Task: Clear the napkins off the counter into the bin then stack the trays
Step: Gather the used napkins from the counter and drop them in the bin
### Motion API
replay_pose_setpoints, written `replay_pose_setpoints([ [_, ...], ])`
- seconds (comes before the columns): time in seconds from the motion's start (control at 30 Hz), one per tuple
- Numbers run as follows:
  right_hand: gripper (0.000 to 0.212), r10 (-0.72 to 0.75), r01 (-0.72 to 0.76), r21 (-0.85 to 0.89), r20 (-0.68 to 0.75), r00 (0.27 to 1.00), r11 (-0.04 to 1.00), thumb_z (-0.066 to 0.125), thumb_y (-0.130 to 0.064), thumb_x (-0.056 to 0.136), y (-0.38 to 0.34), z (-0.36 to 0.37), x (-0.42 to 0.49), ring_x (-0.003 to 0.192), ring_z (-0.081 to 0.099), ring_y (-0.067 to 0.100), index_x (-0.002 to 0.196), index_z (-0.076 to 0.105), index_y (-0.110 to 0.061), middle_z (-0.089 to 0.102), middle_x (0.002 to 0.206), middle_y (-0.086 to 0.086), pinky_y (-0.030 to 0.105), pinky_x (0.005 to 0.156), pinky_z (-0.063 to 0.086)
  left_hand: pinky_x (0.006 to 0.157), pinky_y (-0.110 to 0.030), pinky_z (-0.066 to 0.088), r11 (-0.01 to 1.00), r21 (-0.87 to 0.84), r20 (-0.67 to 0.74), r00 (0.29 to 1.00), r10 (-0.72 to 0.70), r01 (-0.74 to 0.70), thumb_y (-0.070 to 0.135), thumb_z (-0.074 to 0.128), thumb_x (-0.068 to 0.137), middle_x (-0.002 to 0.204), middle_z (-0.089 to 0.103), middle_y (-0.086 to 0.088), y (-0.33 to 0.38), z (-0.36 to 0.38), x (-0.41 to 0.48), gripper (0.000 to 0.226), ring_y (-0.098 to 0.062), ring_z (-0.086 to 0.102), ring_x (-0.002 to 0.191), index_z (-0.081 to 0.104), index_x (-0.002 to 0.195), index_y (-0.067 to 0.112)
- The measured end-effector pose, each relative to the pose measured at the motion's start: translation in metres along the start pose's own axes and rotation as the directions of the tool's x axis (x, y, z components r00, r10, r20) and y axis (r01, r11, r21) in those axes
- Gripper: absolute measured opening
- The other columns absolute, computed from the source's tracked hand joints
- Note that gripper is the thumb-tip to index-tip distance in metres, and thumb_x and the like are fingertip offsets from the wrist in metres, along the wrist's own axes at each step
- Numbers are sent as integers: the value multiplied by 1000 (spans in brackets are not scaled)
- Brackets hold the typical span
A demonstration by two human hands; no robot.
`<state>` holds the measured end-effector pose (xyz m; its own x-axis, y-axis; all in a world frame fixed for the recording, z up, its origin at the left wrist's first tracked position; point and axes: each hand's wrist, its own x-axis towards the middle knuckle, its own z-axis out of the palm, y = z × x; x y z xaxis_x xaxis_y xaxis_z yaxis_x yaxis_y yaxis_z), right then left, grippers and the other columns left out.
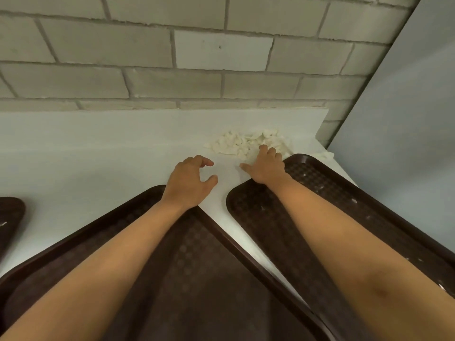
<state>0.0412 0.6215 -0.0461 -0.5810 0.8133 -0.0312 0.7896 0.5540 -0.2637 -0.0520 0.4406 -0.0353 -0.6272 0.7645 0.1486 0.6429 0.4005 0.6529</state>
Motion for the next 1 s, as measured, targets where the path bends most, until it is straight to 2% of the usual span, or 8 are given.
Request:
replay_pose_setpoints([
  [0.1, 80, -10, 12, -58, 39, 999, 998, 54, -54, 87, 0, 3, 9, 130, 34, 35, 142, 21, -7, 32, 142, 18, 44, 105, 33, 96, -31, 41, 1000, -1, -8, 1000, -10, 10, 33, 60, 87, 126, 56, -1, -4, 4, 2, 37, -19, 51, 117, 55, 122, 21],
  [0.23, 61, -65, 73, -110, 77, 995, 991, 50, -47, 91, -3, 7, 19, 127, 35, 34, 138, 30, -13, 34, 138, 17, 44, 102, 35, 98, -31, 41, 1000, -1, -9, 1000, -26, 26, 33, 60, 88, 127, 56, 0, -9, 7, 5, 37, -18, 50, 117, 55, 122, 21],
  [0.37, 39, -126, 132, -86, 70, 990, 987, 43, -30, 98, -9, 17, 25, 121, 37, 33, 132, 34, -15, 32, 134, 18, 35, 90, 38, 95, -29, 41, 1000, -11, -11, 1000, -25, 25, 32, 60, 87, 125, 56, 1, -13, 10, 7, 36, -18, 50, 116, 55, 121, 21],
  [0.47, 35, -160, 164, -50, 85, 984, 985, 43, -16, 97, -12, 20, 27, 111, 46, 32, 129, 34, -10, 35, 130, 17, 33, 80, 39, 94, -29, 41, 999, -18, -16, 999, -29, 29, 31, 60, 87, 125, 56, 1, -15, 12, 10, 36, -19, 51, 115, 56, 121, 21],
  [0.53, 33, -173, 174, -6, 79, 982, 985, 41, -18, 98, -14, 20, 26, 104, 52, 33, 129, 35, -8, 39, 126, 16, 35, 80, 44, 92, -28, 41, 999, -23, -21, 999, -26, 26, 31, 61, 87, 124, 57, 0, -16, 14, 11, 35, -19, 51, 115, 56, 120, 21],
  [0.77, 37, -233, 260, 117, -199, 952, 959, 41, -38, 98, -12, 13, 14, 91, 59, 30, 118, 47, -7, 54, 111, 13, 30, 69, 41, 91, -28, 42, 1000, -27, -34, 999, -14, 13, 29, 61, 87, 121, 58, -1, -17, 19, 21, 35, -20, 53, 112, 57, 120, 19],
  [0.9, 36, -210, 271, 184, -293, 933, 945, 42, -38, 98, -8, 5, 13, 85, 58, 27, 115, 50, -6, 57, 105, 13, 29, 68, 40, 89, -28, 42, 1000, -19, -43, 999, 1, -2, 28, 61, 87, 120, 59, -3, -13, 23, 32, 35, -22, 54, 111, 57, 120, 17],
  [1.0, 32, -212, 298, 214, -348, 913, 930, 43, -34, 98, -4, -3, 13, 75, 50, 21, 108, 52, -6, 56, 94, 9, 28, 65, 35, 88, -26, 42, 1000, -15, -51, 999, 8, -9, 29, 61, 87, 122, 58, -4, -8, 28, 45, 37, -22, 54, 112, 56, 121, 16],
])
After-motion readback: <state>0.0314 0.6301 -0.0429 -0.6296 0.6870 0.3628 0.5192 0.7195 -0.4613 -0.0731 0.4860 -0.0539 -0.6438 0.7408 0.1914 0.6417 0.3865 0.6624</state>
